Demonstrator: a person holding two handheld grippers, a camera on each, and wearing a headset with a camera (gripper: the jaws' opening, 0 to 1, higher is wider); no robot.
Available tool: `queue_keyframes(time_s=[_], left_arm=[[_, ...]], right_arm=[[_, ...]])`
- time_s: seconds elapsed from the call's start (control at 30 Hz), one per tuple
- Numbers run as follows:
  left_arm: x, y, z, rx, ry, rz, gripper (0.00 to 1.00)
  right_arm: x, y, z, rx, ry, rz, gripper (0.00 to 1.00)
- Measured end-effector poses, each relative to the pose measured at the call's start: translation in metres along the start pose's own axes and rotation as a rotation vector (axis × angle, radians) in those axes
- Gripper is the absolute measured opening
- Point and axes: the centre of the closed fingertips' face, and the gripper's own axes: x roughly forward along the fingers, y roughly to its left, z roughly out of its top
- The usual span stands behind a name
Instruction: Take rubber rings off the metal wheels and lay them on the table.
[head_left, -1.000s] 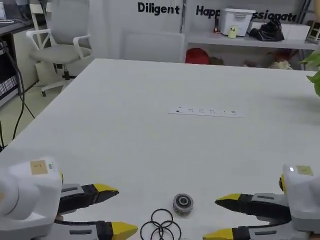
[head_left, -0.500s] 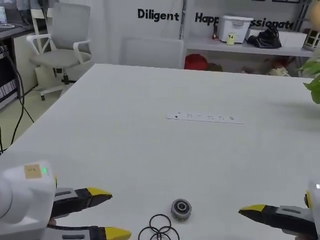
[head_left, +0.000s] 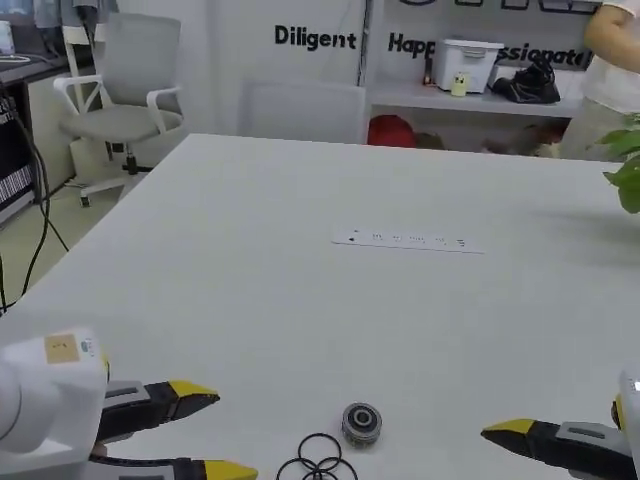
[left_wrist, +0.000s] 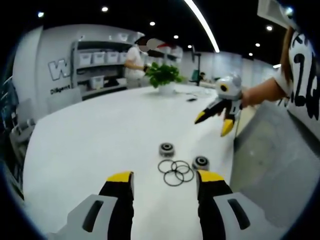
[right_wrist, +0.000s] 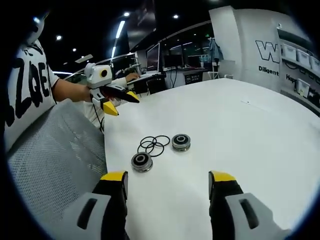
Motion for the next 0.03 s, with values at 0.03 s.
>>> queue_keyframes(time_s=[0.03], left_arm=[[-0.0007, 0.0005, -0.0004, -0.001, 0.001, 0.002, 0.51]], right_arm=[[-0.0001, -0.0002, -0.0002, -0.002, 0.001, -0.001, 0.63]])
